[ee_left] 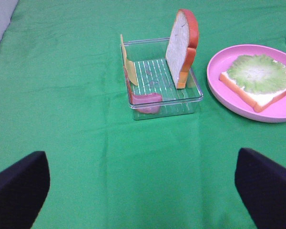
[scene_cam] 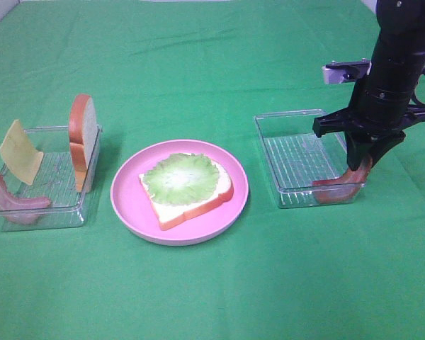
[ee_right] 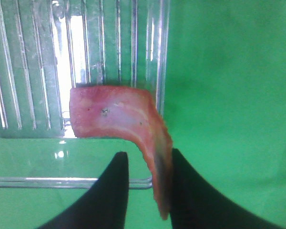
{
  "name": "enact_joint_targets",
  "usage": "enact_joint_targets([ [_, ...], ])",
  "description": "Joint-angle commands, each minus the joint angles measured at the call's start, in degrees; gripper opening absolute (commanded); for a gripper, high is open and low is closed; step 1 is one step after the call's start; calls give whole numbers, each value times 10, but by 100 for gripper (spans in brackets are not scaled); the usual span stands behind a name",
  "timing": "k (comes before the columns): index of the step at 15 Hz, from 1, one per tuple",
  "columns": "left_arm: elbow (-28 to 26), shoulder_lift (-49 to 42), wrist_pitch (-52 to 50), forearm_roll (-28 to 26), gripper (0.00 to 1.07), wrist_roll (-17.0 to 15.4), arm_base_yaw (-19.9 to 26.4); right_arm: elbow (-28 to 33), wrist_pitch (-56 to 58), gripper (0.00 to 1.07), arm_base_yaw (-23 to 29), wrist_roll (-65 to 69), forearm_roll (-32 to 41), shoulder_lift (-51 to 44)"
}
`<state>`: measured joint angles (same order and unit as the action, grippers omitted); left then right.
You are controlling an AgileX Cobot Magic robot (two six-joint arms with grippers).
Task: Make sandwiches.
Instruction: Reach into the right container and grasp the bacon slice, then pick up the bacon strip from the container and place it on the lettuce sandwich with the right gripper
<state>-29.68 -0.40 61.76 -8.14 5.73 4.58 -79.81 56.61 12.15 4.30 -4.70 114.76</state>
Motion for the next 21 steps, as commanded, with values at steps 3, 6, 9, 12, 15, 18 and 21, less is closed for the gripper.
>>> enact_joint_targets([
  [3,1,0,1,2,100,-2,-2,3,-2,0,-2,11,-11,2],
  [6,1,0,1,2,100,-2,-2,3,-2,0,-2,11,-14,2],
  [9,1,0,1,2,100,-2,-2,3,-2,0,-2,9,-6,1],
  [12,1,0,1,2,100,-2,-2,2,1,0,1,-12,28,-26],
  [15,1,0,1,2,100,-2,-2,2,9,0,1,-15,47,-54],
  [18,1,0,1,2,100,-2,-2,2,14,0,1,-23,64,-93],
  [21,1,0,1,2,100,-2,-2,2,17,0,1,-50,114,-129],
])
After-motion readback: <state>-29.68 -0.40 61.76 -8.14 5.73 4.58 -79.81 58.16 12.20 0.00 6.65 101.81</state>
